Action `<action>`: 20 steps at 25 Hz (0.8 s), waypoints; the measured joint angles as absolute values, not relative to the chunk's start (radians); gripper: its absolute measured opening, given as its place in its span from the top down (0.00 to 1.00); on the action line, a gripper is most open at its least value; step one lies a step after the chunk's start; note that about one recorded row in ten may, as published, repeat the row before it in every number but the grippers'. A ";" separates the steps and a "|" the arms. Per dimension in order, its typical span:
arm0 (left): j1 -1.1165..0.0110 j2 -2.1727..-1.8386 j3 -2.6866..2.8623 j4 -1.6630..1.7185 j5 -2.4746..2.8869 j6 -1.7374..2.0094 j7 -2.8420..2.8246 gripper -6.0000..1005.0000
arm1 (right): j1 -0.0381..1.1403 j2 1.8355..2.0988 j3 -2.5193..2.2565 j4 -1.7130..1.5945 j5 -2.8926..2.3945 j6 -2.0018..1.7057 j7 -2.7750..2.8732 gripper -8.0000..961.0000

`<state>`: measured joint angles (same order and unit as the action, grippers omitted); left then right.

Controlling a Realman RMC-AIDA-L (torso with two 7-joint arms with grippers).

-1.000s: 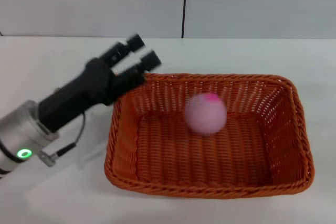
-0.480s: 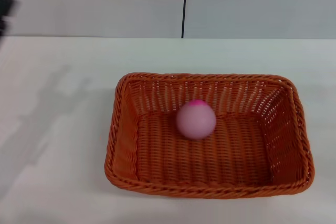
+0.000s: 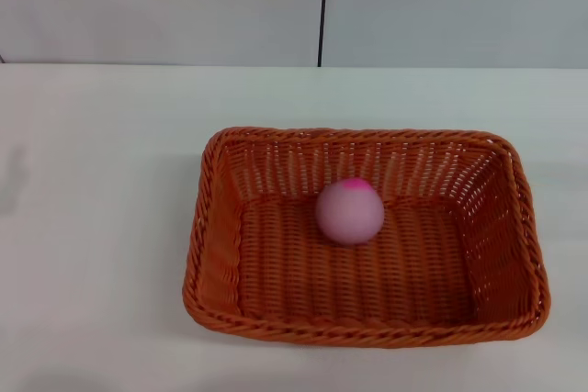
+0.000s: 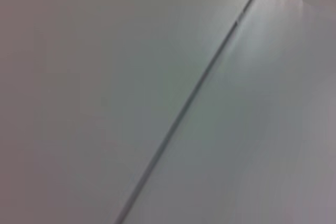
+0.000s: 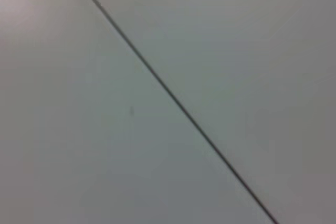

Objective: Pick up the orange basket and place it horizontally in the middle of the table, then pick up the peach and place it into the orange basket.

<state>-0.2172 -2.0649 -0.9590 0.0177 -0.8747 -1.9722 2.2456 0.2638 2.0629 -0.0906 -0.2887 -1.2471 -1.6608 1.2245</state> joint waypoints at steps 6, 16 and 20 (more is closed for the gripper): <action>-0.213 -2.069 -0.979 0.016 -0.874 -1.956 2.330 0.14 | 0.250 2.065 -0.063 -0.285 -1.247 -1.660 1.225 0.47; -0.214 -2.068 -0.981 0.014 -0.875 -1.946 2.334 0.14 | 0.247 2.066 -0.052 -0.273 -1.247 -1.653 1.222 0.47; -0.215 -2.068 -0.981 0.014 -0.876 -1.946 2.334 0.14 | 0.247 2.066 -0.052 -0.273 -1.247 -1.651 1.220 0.47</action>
